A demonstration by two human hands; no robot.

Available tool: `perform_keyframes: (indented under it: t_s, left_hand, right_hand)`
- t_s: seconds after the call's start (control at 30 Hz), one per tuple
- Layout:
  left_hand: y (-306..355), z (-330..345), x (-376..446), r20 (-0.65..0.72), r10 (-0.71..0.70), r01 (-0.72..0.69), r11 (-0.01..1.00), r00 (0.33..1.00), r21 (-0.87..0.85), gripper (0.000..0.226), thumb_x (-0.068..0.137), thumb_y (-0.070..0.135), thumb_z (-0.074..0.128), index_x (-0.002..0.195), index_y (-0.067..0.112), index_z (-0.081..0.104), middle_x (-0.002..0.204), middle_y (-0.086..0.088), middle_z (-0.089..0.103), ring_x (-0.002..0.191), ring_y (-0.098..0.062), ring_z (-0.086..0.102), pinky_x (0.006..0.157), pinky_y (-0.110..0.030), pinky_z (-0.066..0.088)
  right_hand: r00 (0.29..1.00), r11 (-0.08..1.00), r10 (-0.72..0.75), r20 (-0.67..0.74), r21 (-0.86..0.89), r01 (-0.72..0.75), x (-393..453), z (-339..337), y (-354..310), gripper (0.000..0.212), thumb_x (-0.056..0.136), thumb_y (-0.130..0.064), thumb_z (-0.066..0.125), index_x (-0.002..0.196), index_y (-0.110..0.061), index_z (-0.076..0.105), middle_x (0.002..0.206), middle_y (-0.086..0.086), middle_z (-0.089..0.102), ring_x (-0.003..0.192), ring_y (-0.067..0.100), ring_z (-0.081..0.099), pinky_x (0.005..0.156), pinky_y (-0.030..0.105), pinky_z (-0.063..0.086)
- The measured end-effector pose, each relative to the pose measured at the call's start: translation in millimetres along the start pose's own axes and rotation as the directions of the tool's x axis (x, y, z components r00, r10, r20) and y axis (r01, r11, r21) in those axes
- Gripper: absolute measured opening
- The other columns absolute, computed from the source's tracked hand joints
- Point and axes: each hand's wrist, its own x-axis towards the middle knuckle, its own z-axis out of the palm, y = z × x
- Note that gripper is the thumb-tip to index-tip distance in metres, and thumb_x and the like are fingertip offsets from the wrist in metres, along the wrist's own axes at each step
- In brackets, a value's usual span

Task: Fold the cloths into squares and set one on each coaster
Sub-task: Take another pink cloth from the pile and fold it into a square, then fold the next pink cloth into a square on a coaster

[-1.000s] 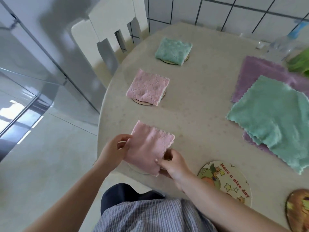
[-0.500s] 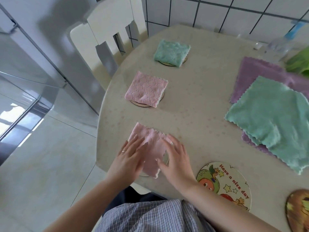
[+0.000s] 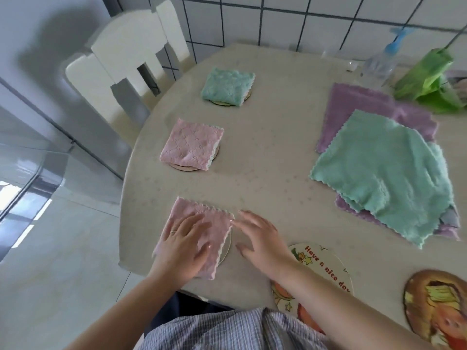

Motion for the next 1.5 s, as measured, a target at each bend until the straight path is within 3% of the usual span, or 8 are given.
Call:
perform_keyframes:
  t_s: [0.1, 0.37, 0.57, 0.77, 0.97, 1.1, 1.33, 1.5]
  left_hand:
    - [47.5, -1.8, 32.3, 0.037, 0.067, -0.060, 0.987, 0.997, -0.151, 0.044, 0.081, 0.045, 0.037, 0.112, 0.029, 0.062, 0.121, 0.012, 0.060, 0.115, -0.011, 0.051, 0.101, -0.033, 0.037]
    - [170.5, 42.8, 113.8, 0.181, 0.339, -0.307, 0.934, 0.923, -0.182, 0.028, 0.092, 0.028, 0.048, 0.119, 0.026, 0.057, 0.130, 0.007, 0.053, 0.125, -0.013, 0.043, 0.108, -0.031, 0.028]
    - [236.7, 71.9, 151.4, 0.292, 0.331, -0.374, 0.921, 0.897, 0.107, 0.041, 0.092, 0.029, 0.047, 0.133, 0.022, 0.047, 0.155, -0.001, 0.016, 0.143, -0.020, 0.006, 0.114, -0.037, 0.003]
    - [243.8, 82.9, 167.3, 0.323, 0.165, -0.254, 0.933, 0.932, 0.254, 0.049, 0.092, 0.031, 0.045, 0.138, 0.015, 0.036, 0.156, -0.006, 0.010, 0.144, -0.022, 0.005, 0.115, -0.041, 0.010]
    - [252.6, 75.6, 181.1, 0.129, 0.165, -0.184, 0.972, 0.978, 0.147, 0.038, 0.089, 0.019, 0.053, 0.127, 0.011, 0.054, 0.137, -0.005, 0.050, 0.126, -0.023, 0.045, 0.109, -0.041, 0.030]
    - [258.1, 63.9, 197.3, -0.032, 0.085, -0.087, 0.995, 0.996, -0.052, 0.021, 0.080, 0.013, 0.066, 0.102, 0.012, 0.068, 0.108, -0.008, 0.064, 0.097, -0.028, 0.062, 0.088, -0.041, 0.049]
    - [264.2, 24.3, 228.5, -0.163, 0.045, -0.075, 0.980, 0.986, -0.184, 0.008, 0.078, 0.008, 0.062, 0.083, 0.014, 0.060, 0.083, 0.000, 0.054, 0.077, -0.027, 0.056, 0.064, -0.031, 0.041]
    - [270.2, -28.1, 239.1, -0.284, 0.128, -0.190, 0.960, 0.950, -0.206, 0.023, 0.079, 0.005, 0.056, 0.101, 0.012, 0.059, 0.098, -0.012, 0.061, 0.088, -0.030, 0.057, 0.077, -0.036, 0.046]
  right_hand:
    - [0.984, 0.984, 0.137, -0.113, 0.129, -0.122, -20.1, -33.9, 34.3, 0.045, 0.090, -0.028, 0.056, 0.133, -0.031, 0.045, 0.149, -0.010, 0.031, 0.137, 0.007, 0.025, 0.115, 0.030, 0.018]
    - [0.869, 0.918, 0.396, -0.298, 0.089, -0.387, -103.9, -116.4, 150.0, 0.036, 0.091, -0.027, 0.054, 0.127, -0.027, 0.054, 0.143, -0.009, 0.039, 0.132, 0.012, 0.034, 0.109, 0.031, 0.025]
    - [0.913, 0.889, 0.369, -0.173, -0.222, -0.402, -151.7, -141.9, 221.1, 0.035, 0.090, -0.029, 0.049, 0.123, -0.032, 0.057, 0.153, 0.000, 0.024, 0.140, 0.020, 0.020, 0.114, 0.037, 0.017]
    - [0.961, 0.918, 0.250, -0.116, -0.288, -0.273, -161.4, -158.9, 250.3, 0.044, 0.095, -0.028, 0.045, 0.138, -0.022, 0.040, 0.151, -0.004, 0.027, 0.138, 0.017, 0.026, 0.114, 0.036, 0.021]
    - [0.943, 0.980, 0.190, -0.274, 0.001, -0.197, -160.4, -185.8, 270.8, 0.026, 0.091, -0.020, 0.053, 0.114, -0.021, 0.063, 0.119, -0.009, 0.059, 0.103, 0.012, 0.058, 0.086, 0.026, 0.048]
    - [0.901, 0.988, 0.154, -0.406, 0.050, -0.146, -148.1, -211.5, 273.8, 0.014, 0.082, -0.009, 0.062, 0.095, -0.014, 0.062, 0.094, -0.001, 0.063, 0.078, 0.020, 0.061, 0.064, 0.036, 0.052]
    - [0.817, 0.977, 0.172, -0.551, -0.009, -0.211, -119.7, -281.0, 255.0, 0.027, 0.083, -0.010, 0.053, 0.107, -0.014, 0.064, 0.109, 0.003, 0.067, 0.096, 0.023, 0.061, 0.074, 0.025, 0.042]
    - [0.733, 0.971, 0.164, -0.660, -0.024, -0.238, -112.1, -327.5, 217.8, 0.026, 0.087, -0.012, 0.051, 0.108, -0.016, 0.064, 0.100, -0.001, 0.065, 0.089, 0.018, 0.058, 0.070, 0.022, 0.038]
